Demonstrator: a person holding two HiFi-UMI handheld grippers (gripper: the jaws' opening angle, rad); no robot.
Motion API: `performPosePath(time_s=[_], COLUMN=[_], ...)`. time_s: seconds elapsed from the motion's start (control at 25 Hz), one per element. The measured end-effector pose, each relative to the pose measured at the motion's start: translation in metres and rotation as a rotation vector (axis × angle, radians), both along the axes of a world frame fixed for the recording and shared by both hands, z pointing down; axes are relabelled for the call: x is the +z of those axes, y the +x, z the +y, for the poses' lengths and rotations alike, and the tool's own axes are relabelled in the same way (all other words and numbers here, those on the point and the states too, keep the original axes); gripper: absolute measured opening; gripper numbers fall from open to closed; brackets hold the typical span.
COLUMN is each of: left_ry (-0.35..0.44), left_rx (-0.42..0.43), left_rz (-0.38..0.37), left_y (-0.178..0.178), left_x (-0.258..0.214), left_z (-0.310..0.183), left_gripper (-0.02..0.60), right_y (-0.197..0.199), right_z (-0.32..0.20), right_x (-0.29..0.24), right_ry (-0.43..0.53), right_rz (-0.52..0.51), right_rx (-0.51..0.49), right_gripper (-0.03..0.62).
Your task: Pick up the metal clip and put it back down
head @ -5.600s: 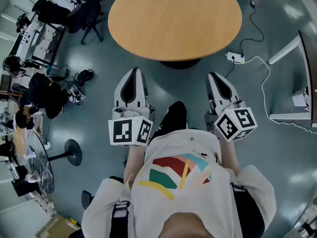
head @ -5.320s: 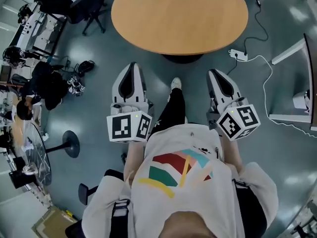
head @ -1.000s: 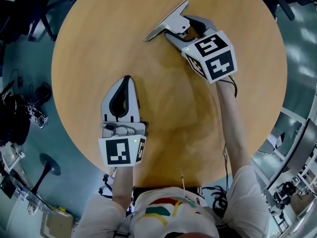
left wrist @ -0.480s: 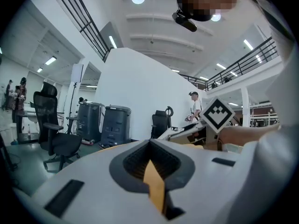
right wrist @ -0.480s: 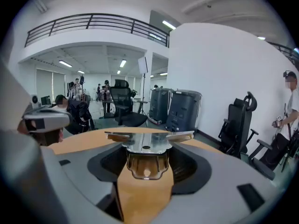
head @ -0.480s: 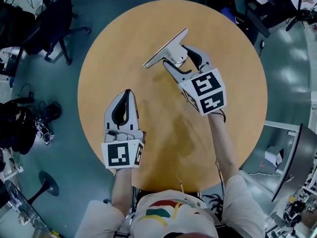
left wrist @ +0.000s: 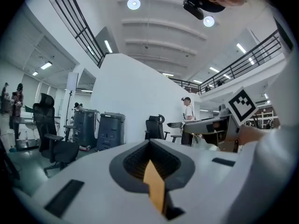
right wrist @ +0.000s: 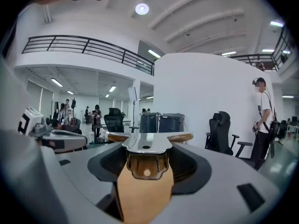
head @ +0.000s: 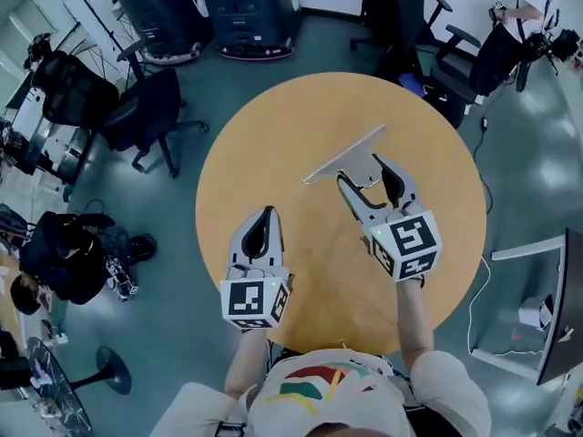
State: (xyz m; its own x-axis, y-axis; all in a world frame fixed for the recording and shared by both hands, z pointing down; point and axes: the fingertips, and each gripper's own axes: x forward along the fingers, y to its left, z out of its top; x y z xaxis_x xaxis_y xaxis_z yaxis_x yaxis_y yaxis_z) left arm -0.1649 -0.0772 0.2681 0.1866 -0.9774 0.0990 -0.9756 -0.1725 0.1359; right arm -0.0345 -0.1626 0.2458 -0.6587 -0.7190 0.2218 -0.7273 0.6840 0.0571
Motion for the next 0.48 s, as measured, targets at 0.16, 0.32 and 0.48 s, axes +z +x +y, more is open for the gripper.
performPosePath(time_s=[0.16, 0.32, 0.48], left_ry=[0.049, 0.096, 0.128], left_rx=[0.083, 0.137, 0.203], left_rz=[0.021, 0.028, 0.033], left_y=[0.037, 0.070, 0.100], left_x=[-0.033, -0.053, -0.065], left_z=[0.028, 0.058, 0.087], left_gripper=[0.044, 0.044, 0.044], right_y=[0.036, 0.067, 0.098], right_z=[0.061, 0.123, 0.173], right_x=[-0.029, -0.037, -0.041], right_ry=[-0.013, 0.004, -0.001], right_rz=[-0.142, -0.214, -0.285], right_rx=[0.034, 0.070, 0.120], right_gripper=[0.293, 0.293, 0.293])
